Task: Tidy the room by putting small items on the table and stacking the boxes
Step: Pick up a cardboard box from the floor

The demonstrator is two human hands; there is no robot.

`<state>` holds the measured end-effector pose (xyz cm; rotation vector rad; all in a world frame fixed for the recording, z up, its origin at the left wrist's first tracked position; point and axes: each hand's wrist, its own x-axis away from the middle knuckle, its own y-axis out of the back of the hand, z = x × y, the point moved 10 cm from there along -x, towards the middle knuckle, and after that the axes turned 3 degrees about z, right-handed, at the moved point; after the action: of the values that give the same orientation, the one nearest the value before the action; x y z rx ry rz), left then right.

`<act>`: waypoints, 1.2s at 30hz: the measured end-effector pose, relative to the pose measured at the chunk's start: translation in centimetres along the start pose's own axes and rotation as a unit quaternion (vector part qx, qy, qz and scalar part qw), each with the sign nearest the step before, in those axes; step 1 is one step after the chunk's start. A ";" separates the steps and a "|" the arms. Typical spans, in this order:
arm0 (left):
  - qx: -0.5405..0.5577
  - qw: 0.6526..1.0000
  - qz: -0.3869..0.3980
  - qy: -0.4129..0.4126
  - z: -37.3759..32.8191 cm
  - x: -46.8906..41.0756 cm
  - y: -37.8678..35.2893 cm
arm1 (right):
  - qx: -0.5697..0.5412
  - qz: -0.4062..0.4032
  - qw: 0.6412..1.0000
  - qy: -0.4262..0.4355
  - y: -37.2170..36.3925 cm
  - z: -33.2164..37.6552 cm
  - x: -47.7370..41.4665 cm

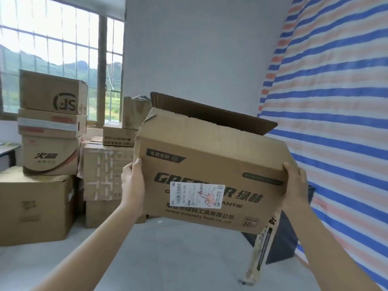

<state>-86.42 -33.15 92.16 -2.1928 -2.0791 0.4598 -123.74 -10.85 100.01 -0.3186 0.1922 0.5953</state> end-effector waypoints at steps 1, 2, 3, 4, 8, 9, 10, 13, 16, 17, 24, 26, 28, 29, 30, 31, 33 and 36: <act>0.006 1.000 0.014 0.008 0.7 -2.4 -0.9 | 0.003 -0.014 1.000 0.001 -0.7 -0.2 -1.3; 0.011 0.999 0.029 0.016 0.9 -4.3 -1.9 | 0.006 -0.025 1.000 0.001 -1.4 -0.4 -2.6; 0.015 0.999 0.042 0.027 1.0 -6.2 -2.9 | 0.010 -0.034 0.999 0.003 -2.2 -0.5 -4.0; 0.018 0.998 0.051 0.033 1.1 -7.8 -3.8 | 0.012 -0.041 0.999 0.005 -3.0 -0.5 -5.2; 0.010 0.997 0.063 0.044 3.3 -12.8 -6.4 | 0.018 -0.074 0.997 0.020 -5.2 -1.9 -9.1; 0.009 0.996 0.074 0.053 4.4 -13.6 -7.0 | 0.027 -0.080 0.996 0.019 -5.6 -2.6 -9.9; 0.008 0.995 0.079 0.060 5.5 -14.4 -7.3 | 0.036 -0.086 0.996 0.016 -6.0 -3.4 -10.6; 0.013 0.992 0.080 0.097 8.7 -17.3 -7.4 | 0.055 -0.094 0.994 -0.001 -7.8 -6.0 -12.7; 0.007 0.988 0.074 0.133 12.1 -20.6 -6.5 | 0.082 -0.087 0.992 -0.025 -10.8 -9.6 -15.0; 0.000 0.988 0.070 0.137 13.1 -22.0 -5.9 | 0.090 -0.082 0.992 -0.034 -12.2 -11.2 -15.8; -0.039 0.976 0.013 0.215 18.3 -34.0 1.4 | 0.111 -0.001 0.988 -0.107 -25.9 -23.7 -22.6; -0.057 0.976 -0.004 0.211 19.0 -38.6 4.1 | 0.100 0.027 0.987 -0.124 -31.6 -27.1 -24.9; -0.063 0.978 -0.033 0.195 18.8 -43.3 6.7 | 0.081 0.058 0.985 -0.138 -37.8 -30.0 -27.4; -0.070 0.979 -0.053 0.185 18.3 -45.5 8.2 | 0.072 0.072 0.983 -0.151 -40.7 -31.4 -28.5; -0.075 0.979 -0.072 0.173 17.7 -47.5 9.6 | 0.065 0.086 0.981 -0.163 -43.6 -32.6 -29.4; -0.077 0.979 -0.093 0.163 17.2 -49.5 11.0 | 0.057 0.104 0.979 -0.168 -46.6 -33.4 -30.2; -0.089 0.978 -0.130 0.140 16.3 -53.1 13.7 | 0.040 0.128 0.976 -0.170 -51.7 -34.5 -31.8; -0.095 0.976 -0.159 0.117 15.7 -57.5 15.0 | 0.034 0.144 0.975 -0.163 -57.0 -36.2 -34.5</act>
<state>-78.04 -93.28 82.32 -1.8378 -2.3552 -0.0260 -121.97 -85.90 89.00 -0.1227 -0.0604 0.9164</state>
